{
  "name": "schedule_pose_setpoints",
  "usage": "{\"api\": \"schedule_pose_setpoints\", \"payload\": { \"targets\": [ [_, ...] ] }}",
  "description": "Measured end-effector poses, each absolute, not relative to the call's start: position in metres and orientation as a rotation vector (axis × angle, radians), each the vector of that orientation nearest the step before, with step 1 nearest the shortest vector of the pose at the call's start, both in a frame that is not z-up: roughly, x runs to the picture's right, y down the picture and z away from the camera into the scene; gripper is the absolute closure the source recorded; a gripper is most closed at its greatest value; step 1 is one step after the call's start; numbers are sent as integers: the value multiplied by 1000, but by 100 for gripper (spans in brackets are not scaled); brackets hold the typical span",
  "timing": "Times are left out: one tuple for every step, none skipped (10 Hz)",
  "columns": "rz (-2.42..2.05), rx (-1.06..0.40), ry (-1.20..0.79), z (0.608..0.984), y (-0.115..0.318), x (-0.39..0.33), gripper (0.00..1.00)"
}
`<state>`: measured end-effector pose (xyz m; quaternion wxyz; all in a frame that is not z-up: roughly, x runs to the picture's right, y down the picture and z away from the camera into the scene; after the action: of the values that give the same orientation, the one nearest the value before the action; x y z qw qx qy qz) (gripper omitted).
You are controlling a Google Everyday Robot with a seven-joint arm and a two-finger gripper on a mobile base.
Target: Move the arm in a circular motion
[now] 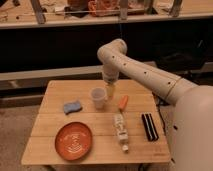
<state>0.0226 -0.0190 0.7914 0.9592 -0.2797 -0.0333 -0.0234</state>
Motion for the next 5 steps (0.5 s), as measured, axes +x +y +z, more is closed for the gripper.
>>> {"api": "schedule_pose_setpoints", "payload": {
  "targets": [
    [-53, -566, -62, 793, -21, 20, 20],
    [-57, -565, -58, 794, -23, 17, 20],
    [-61, -568, -50, 795, -25, 16, 20],
    [-65, -568, -46, 797, -28, 11, 20],
    [-64, -567, -44, 799, -30, 9, 20]
  ]
}}
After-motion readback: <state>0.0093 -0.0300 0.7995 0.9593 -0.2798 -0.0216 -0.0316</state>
